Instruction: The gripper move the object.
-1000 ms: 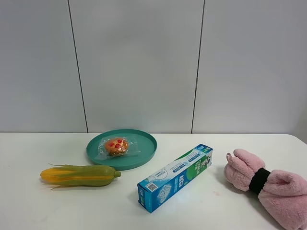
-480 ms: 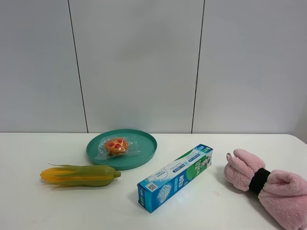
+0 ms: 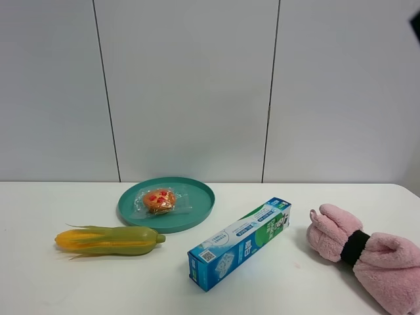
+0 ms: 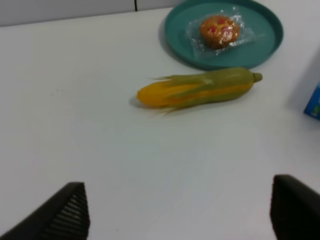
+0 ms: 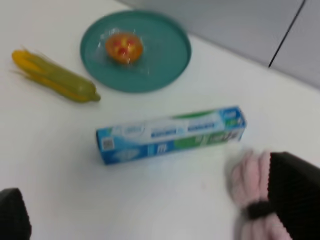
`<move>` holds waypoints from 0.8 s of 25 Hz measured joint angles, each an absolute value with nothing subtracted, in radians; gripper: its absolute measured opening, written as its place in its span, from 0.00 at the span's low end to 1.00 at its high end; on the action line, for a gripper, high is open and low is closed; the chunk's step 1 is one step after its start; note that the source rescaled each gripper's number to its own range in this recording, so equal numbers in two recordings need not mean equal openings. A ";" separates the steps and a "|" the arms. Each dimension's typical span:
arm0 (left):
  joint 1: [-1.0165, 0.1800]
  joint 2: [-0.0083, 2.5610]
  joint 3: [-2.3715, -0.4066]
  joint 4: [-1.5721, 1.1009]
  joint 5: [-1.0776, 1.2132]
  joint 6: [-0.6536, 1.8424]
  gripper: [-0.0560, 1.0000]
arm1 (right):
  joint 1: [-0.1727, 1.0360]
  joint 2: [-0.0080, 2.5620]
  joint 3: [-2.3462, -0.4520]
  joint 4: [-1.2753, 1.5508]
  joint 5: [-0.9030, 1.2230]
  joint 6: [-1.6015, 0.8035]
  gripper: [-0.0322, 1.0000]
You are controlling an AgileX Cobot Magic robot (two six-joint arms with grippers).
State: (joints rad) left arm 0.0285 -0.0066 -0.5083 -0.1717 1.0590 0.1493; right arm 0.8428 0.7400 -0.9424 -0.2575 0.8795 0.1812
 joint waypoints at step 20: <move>0.028 -0.007 -0.508 -0.172 1.059 0.149 1.00 | 0.032 0.066 -0.731 -0.058 1.210 0.098 0.92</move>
State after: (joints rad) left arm 0.0285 -0.0066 -0.5083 -0.1717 1.0590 0.1493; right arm 0.0320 0.0656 -0.7311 -0.0578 1.2101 0.0978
